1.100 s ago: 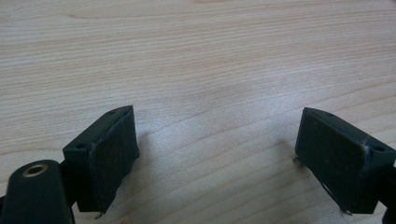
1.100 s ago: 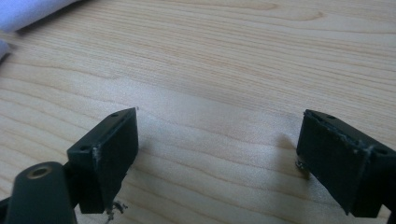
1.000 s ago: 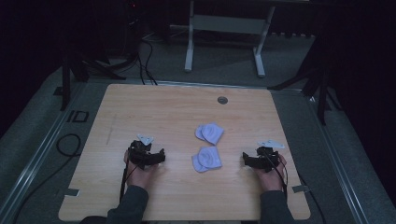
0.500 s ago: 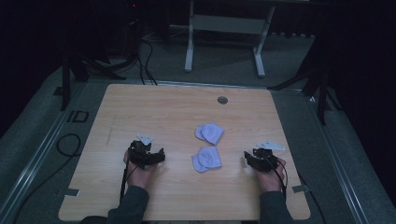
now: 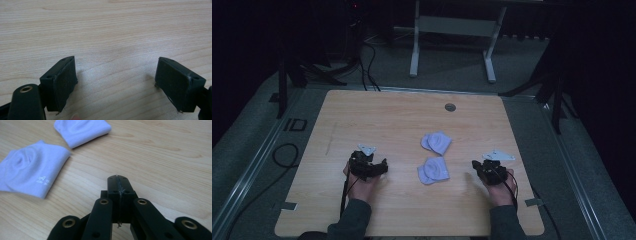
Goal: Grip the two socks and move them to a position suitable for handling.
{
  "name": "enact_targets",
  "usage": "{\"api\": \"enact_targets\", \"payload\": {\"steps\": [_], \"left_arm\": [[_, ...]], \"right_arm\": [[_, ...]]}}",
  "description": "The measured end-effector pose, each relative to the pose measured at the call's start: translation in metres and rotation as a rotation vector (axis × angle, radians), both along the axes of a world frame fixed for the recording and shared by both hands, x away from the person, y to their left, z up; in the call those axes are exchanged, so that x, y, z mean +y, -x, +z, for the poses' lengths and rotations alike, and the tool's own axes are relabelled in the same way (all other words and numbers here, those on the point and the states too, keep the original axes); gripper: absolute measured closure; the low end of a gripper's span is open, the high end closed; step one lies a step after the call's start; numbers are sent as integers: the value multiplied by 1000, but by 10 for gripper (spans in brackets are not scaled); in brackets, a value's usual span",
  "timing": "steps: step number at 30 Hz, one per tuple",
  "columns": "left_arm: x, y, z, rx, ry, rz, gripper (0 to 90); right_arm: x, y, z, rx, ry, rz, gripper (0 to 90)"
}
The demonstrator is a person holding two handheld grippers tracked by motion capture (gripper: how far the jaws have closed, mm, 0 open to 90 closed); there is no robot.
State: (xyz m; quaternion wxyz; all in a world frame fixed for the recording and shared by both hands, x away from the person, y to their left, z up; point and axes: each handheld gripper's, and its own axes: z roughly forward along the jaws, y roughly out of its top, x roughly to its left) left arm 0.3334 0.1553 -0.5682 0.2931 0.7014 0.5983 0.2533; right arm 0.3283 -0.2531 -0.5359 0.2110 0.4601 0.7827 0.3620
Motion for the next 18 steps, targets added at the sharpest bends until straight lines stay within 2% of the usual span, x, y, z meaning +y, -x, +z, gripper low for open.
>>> {"api": "enact_targets", "payload": {"steps": [9,18], "left_arm": [[0,0,0,0,0,0,171],[0,0,0,0,0,0,171]], "right_arm": [[26,1,-1,8,65,70,899],[46,2,-3,13,79,128,899]]}}
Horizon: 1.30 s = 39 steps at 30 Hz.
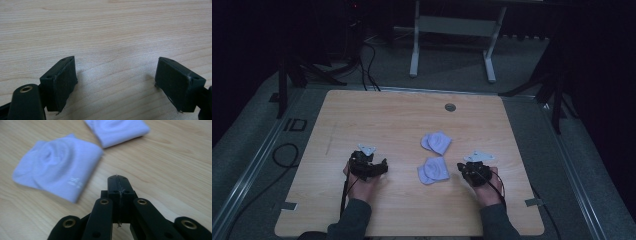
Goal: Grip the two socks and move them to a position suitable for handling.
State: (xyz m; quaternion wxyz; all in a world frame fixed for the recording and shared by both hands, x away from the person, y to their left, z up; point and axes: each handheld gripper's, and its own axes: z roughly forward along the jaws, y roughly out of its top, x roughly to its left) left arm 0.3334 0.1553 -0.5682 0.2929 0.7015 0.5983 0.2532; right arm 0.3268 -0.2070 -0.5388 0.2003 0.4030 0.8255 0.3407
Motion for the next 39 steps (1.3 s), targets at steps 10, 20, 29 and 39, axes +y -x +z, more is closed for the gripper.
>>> {"api": "enact_targets", "payload": {"steps": [10,20,29,39], "left_arm": [[0,2,2,-4,3,-9,283],[-1,4,3,-5,3,-27,387],[-1,5,5,-1,6,-37,445],[3,6,7,14,24,-40,564]], "right_arm": [[25,6,-10,5,4,72,897],[37,4,-16,25,5,94,893],[44,4,-19,14,26,114,896],[55,7,-21,-2,29,127,899]]}}
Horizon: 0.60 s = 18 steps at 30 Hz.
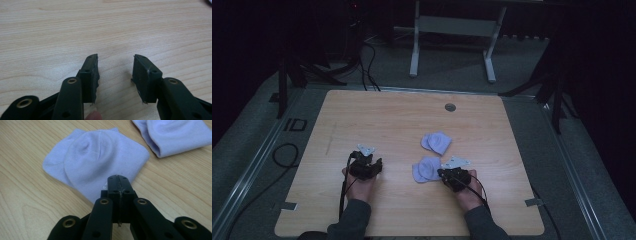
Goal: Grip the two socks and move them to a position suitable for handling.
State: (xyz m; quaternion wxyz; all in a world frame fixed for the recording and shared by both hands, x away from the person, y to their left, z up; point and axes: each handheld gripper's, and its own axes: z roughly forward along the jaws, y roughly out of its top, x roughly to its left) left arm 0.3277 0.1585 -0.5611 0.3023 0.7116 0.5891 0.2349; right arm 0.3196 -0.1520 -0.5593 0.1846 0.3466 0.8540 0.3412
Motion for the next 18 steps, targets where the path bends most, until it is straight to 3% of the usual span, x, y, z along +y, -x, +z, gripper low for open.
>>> {"api": "enact_targets", "payload": {"steps": [9,18], "left_arm": [[-8,4,4,-15,9,-57,579],[-22,11,8,-23,19,-170,643]], "right_arm": [[5,-1,-2,-6,-16,0,898],[8,-1,-2,-10,-15,0,899]]}}
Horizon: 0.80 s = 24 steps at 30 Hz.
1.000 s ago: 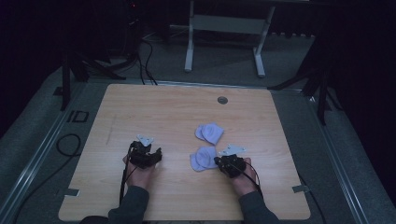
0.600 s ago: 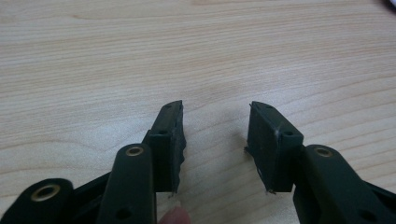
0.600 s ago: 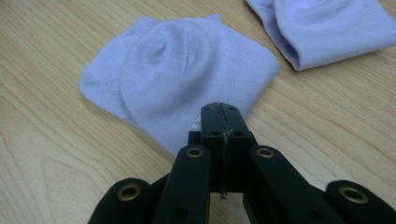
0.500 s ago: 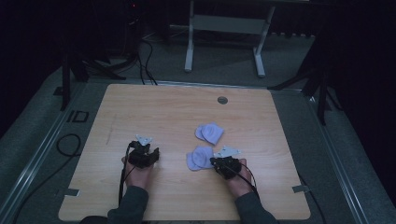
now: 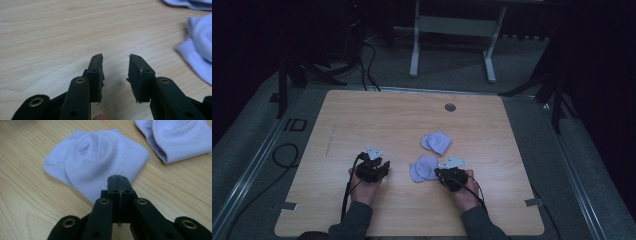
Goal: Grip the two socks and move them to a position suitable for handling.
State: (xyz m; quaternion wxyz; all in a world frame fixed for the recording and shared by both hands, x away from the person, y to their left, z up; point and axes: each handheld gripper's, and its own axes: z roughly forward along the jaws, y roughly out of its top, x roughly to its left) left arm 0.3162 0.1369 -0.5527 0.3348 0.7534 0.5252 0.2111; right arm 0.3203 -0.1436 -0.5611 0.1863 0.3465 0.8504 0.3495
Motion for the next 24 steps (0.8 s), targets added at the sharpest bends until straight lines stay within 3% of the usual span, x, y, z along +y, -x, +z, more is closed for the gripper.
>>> {"api": "enact_targets", "payload": {"steps": [9,24], "left_arm": [[-20,7,-1,1,8,-95,675],[-40,13,-4,10,53,-215,891]], "right_arm": [[5,2,0,1,3,6,899],[11,4,0,-4,7,25,898]]}}
